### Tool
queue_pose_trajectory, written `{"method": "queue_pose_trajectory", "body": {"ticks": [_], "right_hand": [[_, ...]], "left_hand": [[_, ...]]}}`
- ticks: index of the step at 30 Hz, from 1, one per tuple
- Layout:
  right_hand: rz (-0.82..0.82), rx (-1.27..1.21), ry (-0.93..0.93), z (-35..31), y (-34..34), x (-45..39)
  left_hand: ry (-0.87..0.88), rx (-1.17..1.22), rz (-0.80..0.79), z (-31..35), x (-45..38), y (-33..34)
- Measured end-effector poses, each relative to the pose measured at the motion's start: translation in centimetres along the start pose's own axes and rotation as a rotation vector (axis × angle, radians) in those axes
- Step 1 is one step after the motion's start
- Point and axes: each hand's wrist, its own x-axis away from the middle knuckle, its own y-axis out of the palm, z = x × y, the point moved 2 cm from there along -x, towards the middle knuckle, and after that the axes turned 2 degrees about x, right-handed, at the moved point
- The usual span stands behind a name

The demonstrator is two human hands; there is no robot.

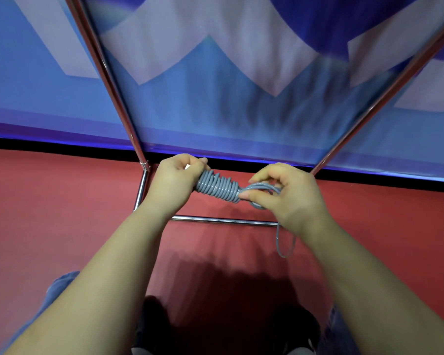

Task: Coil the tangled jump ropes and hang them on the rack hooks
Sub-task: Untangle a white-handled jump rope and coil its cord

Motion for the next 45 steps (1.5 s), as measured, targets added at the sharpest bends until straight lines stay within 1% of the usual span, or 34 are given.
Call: {"method": "queue_pose_trajectory", "body": {"ticks": [2,4,6,11,14,16,20,21,22,23,25,26,27,28,31,33,36,40,42,45], "right_hand": [[-0.084,0.036,0.014,0.7,-0.1,-0.1],[-0.248,0.014,0.095,1.3,0.3,-0.1],[-0.367,-0.037,0.151,1.4,0.7,0.1],[-0.483,-0.12,0.203,0.8,0.8,0.2],[-0.471,-0.261,0.263,0.5,0.7,0.4],[-0.458,-0.411,0.304,0.1,0.7,0.4],[-0.485,-0.954,0.47,-0.9,1.6,0.5],[-0.446,-1.041,0.503,-1.1,2.0,0.5],[-0.365,-1.067,0.525,-1.3,2.4,0.3],[-0.244,-1.015,0.526,-1.3,2.8,0.1],[0.04,-0.763,0.477,-0.8,3.5,-0.3],[0.157,-0.65,0.434,-0.7,3.7,-0.4],[0.23,-0.593,0.395,-0.7,4.0,-0.4],[0.265,-0.588,0.364,-0.8,4.2,-0.4],[0.261,-0.677,0.273,-2.2,4.5,0.2],[0.269,-0.647,0.233,-2.9,4.5,1.0],[0.282,-0.597,0.307,-3.3,4.1,2.7],[0.159,-0.499,0.42,-4.7,2.8,4.7],[0.063,-0.485,0.466,-6.3,1.5,6.1],[-0.068,-0.533,0.494,-9.9,-1.1,8.5]], "left_hand": [[-0.034,0.071,-0.075,0.3,0.2,0.0],[-0.043,0.087,-0.129,0.3,0.1,-0.2],[-0.044,0.079,-0.178,0.1,0.1,-0.4],[-0.066,0.111,-0.268,-0.3,0.1,-0.5],[-0.088,0.19,-0.277,-0.2,0.2,-0.2],[-0.101,0.285,-0.279,0.1,0.2,0.0],[-0.156,0.485,-0.274,0.4,0.0,0.5],[-0.179,0.535,-0.264,0.3,-0.1,0.6],[-0.202,0.578,-0.251,0.2,-0.1,0.8],[-0.226,0.607,-0.236,0.2,0.0,1.1],[-0.274,0.632,-0.187,0.2,0.3,1.7],[-0.302,0.637,-0.144,0.3,0.4,2.0],[-0.327,0.639,-0.087,0.4,0.5,2.3],[-0.344,0.644,-0.026,0.6,0.6,2.5],[-0.333,0.653,0.103,1.5,1.2,2.7],[-0.284,0.608,0.159,2.0,2.2,2.8],[-0.144,0.422,0.298,2.1,4.4,2.5],[0.063,0.162,0.512,3.1,9.0,1.8],[0.142,0.119,0.56,4.2,11.8,1.2],[0.193,0.107,0.605,6.0,15.2,-0.2]]}}
